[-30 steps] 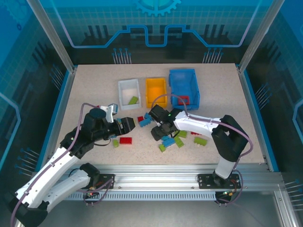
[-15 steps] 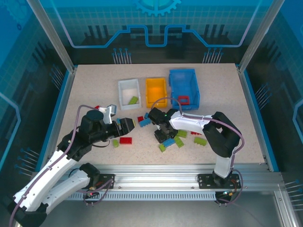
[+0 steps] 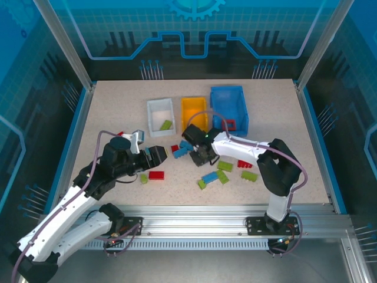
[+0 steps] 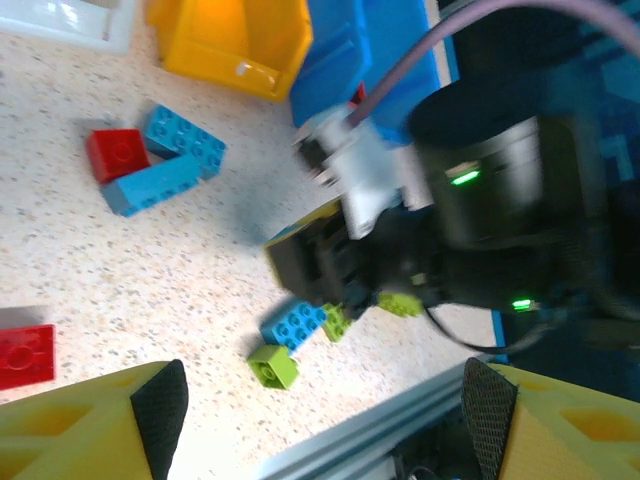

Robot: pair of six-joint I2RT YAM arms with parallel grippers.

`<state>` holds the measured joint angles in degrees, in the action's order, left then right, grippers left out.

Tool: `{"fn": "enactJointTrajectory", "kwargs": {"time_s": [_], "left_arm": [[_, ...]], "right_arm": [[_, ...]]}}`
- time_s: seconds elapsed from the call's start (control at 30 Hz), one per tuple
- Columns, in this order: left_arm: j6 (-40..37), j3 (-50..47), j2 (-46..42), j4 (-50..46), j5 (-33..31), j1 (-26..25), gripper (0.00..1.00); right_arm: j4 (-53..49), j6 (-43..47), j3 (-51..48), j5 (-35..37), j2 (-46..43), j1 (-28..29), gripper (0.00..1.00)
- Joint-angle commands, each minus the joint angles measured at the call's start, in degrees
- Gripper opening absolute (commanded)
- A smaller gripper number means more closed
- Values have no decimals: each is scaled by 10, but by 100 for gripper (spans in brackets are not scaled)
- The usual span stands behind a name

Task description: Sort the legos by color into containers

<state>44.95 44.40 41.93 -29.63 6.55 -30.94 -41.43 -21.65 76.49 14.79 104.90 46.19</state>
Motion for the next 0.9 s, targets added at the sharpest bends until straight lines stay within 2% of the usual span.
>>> {"fn": "enactJointTrajectory", "kwargs": {"time_s": [0.0, 0.2, 0.4, 0.57, 0.67, 0.77, 0.87], "left_arm": [[-2, 14, 21, 16, -55, -4, 77], [-10, 30, 56, 44, -77, -5, 77], [-19, 36, 63, 37, -88, -5, 77], [-21, 33, 63, 26, -95, -5, 77], [-23, 35, 66, 4, -105, -5, 77], [-27, 41, 71, -26, -117, -5, 77], [-27, 41, 73, -52, -129, -5, 76]], "right_arm": [[8, -22, 77, 28, 0, -34, 29], [22, -27, 210, 35, 96, -78, 29], [-16, -19, 341, 46, 205, -101, 30], [-29, -17, 383, 57, 257, -109, 33], [-29, -12, 389, 56, 265, -110, 39], [-25, -6, 389, 54, 257, -108, 51], [-23, -3, 384, 55, 238, -103, 56]]}}
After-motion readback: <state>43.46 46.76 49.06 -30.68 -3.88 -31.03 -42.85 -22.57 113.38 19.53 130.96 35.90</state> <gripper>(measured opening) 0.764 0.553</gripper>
